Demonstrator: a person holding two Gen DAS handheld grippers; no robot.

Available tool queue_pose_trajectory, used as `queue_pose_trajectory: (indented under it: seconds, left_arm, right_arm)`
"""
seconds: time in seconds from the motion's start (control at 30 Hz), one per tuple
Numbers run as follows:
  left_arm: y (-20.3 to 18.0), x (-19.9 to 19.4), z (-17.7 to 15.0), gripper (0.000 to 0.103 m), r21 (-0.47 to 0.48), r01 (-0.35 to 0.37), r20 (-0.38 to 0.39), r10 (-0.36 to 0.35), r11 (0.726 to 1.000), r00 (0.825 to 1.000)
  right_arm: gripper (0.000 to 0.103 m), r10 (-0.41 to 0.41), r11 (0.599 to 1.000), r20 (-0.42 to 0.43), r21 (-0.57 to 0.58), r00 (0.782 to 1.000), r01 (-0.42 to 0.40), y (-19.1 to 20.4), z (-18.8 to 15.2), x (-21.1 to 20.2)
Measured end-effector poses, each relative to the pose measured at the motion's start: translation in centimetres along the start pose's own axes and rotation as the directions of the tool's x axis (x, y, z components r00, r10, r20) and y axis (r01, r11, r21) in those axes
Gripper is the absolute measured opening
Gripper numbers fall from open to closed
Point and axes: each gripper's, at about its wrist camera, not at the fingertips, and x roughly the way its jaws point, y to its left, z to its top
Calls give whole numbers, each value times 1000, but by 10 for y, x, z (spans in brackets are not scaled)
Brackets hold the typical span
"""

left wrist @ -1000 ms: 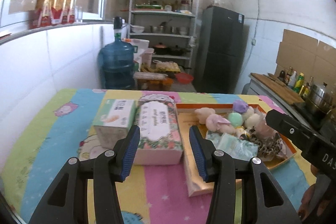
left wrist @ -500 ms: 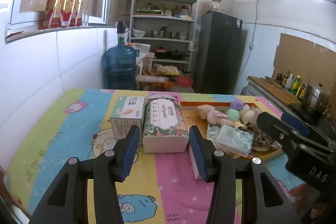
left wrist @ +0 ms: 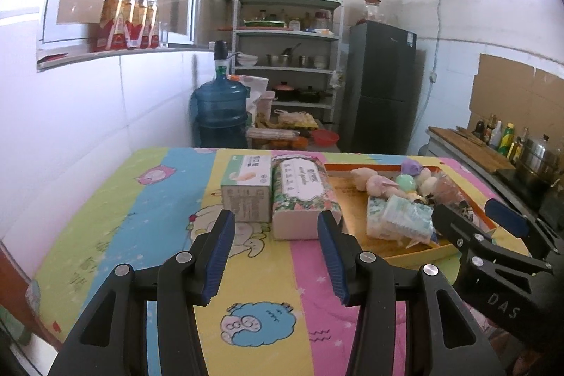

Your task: Organize soft objects

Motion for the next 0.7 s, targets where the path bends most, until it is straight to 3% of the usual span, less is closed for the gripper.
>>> queue_pose_trajectory:
  seconds: [0.7]
  left_arm:
    - [7, -6, 0, 50, -10, 1, 8, -1, 1000, 1000]
  right_arm:
    - [85, 15, 1000, 30, -20, 999, -15, 15, 5, -11]
